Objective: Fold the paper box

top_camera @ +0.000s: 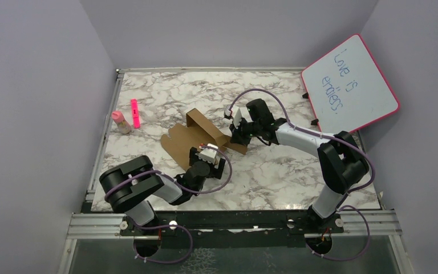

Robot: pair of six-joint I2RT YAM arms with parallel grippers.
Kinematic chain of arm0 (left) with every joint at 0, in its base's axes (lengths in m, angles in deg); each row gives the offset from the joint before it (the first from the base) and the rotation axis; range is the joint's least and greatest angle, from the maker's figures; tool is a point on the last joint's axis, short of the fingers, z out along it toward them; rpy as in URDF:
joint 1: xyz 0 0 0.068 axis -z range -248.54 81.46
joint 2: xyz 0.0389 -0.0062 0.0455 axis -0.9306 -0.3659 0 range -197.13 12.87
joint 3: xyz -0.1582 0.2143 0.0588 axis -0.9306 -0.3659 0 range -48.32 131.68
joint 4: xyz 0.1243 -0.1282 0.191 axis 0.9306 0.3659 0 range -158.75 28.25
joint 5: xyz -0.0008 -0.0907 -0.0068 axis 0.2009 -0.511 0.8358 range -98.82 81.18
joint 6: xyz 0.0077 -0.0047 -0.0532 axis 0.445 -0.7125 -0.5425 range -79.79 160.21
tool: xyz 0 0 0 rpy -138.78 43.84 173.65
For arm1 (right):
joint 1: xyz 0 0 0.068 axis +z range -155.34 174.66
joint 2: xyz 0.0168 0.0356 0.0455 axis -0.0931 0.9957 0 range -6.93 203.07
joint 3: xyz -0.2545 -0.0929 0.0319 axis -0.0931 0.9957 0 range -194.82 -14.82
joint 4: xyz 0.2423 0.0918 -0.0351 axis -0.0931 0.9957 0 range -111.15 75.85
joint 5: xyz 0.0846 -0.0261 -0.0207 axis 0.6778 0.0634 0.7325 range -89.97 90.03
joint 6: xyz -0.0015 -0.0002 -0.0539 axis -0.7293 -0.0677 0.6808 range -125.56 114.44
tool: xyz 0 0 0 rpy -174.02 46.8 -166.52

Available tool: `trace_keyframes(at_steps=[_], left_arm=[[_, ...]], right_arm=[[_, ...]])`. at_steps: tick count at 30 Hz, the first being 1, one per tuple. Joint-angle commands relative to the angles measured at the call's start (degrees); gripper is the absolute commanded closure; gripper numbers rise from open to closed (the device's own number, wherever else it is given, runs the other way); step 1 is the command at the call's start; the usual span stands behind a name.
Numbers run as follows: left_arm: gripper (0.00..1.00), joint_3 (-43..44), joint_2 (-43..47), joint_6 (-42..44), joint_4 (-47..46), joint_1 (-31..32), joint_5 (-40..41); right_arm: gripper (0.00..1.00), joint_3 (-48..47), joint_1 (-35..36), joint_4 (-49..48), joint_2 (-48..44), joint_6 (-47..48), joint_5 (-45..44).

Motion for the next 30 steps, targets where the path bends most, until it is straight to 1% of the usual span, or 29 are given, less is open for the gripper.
trace_keyframes(at_steps=[1, 9, 14, 20, 25, 30], left_arm=[[0.07, 2.76, -3.38, 0.77, -6.69, -2.41, -2.52], [0.13, 4.65, -6.13, 0.08, -8.17, -6.68, -5.34], [0.18, 3.78, -5.17, -1.54, -8.93, -9.00, -7.22], [0.18, 2.55, -4.22, -3.43, -9.53, -11.15, -9.19], [0.20, 2.68, -5.63, -6.25, -9.52, -13.95, -10.76], [0.21, 2.37, -7.07, -9.24, -9.61, -15.47, -14.07]], right_arm=[[0.98, -0.95, 0.44, 1.67, -1.72, -0.22, -0.09], [0.98, -0.93, 0.46, 1.75, -1.81, 0.10, 0.03], [0.98, -1.06, 0.44, 1.94, -1.47, 0.18, 0.05], [0.97, -1.13, 0.44, 1.95, -1.02, 0.17, 0.20], [0.97, -1.56, 0.48, 2.51, -0.75, -0.21, 0.02], [0.97, -1.93, 0.83, 3.03, -1.45, -1.32, -1.44]])
